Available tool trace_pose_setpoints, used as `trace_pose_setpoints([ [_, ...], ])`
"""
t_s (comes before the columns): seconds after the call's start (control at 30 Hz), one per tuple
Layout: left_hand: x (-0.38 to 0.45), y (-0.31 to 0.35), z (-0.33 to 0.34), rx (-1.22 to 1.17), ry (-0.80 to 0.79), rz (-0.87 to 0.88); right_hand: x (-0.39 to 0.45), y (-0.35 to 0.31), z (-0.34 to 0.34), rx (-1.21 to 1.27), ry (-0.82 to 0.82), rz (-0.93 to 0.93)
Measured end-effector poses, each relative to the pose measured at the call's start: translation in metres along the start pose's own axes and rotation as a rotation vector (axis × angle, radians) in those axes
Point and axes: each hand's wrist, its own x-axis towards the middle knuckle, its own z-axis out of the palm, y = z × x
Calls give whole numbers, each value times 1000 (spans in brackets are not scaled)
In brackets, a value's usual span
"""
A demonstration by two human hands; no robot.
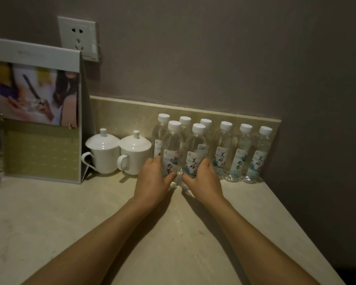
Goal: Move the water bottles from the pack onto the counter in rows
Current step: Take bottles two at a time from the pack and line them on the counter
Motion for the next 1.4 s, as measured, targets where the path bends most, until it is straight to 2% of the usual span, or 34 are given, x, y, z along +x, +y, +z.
trace_pose_setpoints([
  [1.13,2,3,-9,-11,-61,-11,-3,-7,8,-28,31,47],
  [1.4,6,8,-11,-195,-161,-207,-13,-7,-12,60,-67,87],
])
